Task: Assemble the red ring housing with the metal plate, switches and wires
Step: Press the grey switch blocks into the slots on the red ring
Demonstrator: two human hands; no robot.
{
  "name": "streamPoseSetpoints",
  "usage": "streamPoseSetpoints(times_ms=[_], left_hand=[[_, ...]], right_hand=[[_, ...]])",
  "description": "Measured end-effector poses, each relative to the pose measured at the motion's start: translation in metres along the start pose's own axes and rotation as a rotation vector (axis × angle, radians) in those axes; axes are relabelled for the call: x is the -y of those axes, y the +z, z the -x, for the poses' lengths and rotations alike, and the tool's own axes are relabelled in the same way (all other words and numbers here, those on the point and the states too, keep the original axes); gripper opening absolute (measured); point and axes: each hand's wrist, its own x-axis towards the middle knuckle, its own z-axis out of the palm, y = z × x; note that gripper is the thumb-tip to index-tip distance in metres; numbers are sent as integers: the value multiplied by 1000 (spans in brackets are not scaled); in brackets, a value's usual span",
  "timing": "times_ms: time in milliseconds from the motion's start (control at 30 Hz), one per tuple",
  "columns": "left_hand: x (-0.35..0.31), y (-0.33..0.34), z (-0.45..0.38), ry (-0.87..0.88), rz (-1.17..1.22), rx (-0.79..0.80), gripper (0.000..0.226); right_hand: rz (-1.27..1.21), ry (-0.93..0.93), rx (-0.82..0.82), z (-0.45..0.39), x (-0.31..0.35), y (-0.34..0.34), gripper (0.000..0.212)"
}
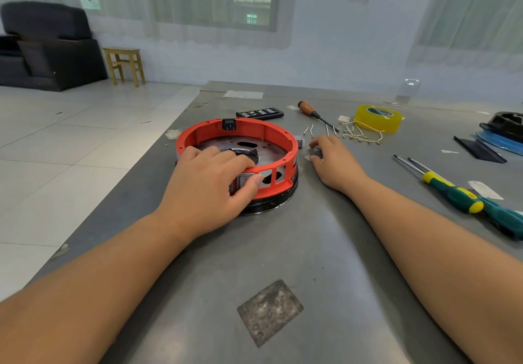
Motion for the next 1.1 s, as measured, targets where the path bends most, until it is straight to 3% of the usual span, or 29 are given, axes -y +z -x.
streamPoseSetpoints(times_ms=[200, 633, 833, 1100], left_hand=[[0, -1, 0, -5, -6, 24, 54], [-2, 1, 1, -28, 16, 16, 50], [-14, 1, 3, 61, 61, -62, 40], [-27, 3, 5, 154, 66, -34, 53]], right_hand=[[-36, -48, -41, 37, 4, -10, 27], [-223, -382, -205, 101, 28, -29, 43], [-241, -639, -302, 118, 51, -31, 43], [-275, -715, -278, 125, 59, -29, 53]])
